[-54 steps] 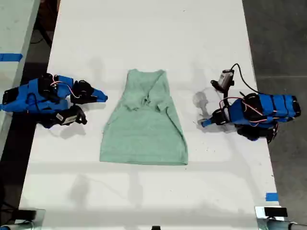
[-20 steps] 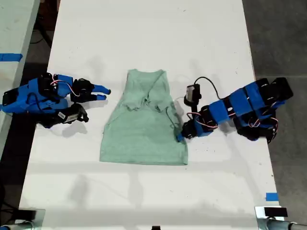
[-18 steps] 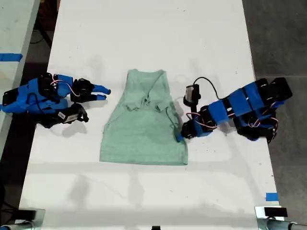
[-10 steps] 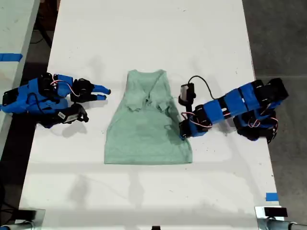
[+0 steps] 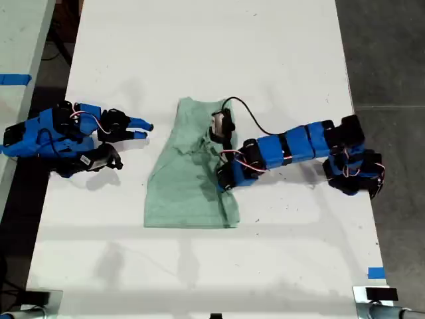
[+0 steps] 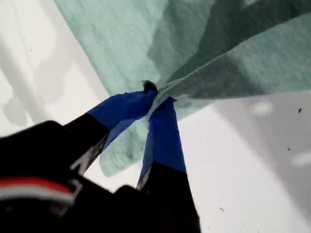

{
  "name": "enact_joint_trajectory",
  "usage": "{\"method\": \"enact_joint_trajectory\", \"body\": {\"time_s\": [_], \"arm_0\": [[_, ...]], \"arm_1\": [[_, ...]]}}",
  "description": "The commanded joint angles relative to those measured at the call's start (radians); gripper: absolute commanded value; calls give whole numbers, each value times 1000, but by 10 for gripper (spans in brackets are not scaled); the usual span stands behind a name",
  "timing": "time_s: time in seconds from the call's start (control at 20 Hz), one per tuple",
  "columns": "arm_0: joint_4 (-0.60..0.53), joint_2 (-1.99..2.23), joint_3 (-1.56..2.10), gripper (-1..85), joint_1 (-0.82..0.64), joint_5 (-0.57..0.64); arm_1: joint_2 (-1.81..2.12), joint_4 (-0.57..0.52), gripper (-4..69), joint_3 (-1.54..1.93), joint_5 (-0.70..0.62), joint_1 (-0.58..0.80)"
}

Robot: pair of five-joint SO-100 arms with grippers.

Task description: Fold t shirt

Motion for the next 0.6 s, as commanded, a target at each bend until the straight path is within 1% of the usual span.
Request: {"method": "enact_joint_trajectory", "body": {"time_s": [0.0,0.05,0.1,0.15,0.2,0.3,0.45,0.55], "arm_0": [[-2,5,46,127,-8,-6],[-2,5,46,127,-8,-6],[-2,5,46,127,-8,-6],[-2,5,46,127,-8,-6],[-2,5,46,127,-8,-6],[-2,5,46,127,-8,-6],[-2,5,46,127,-8,-6],[-2,5,46,127,-8,-6]], "arm_1": [[-72,-104,-2,-104,-46,34],[-94,-141,20,-101,-66,35],[-106,-166,93,-100,-81,32],[-112,-183,194,-100,-91,29],[-110,-184,238,-100,-92,26],[-87,-163,275,-98,-91,20],[-35,-112,268,-89,-95,11],[29,-25,257,-49,-75,12]]}}
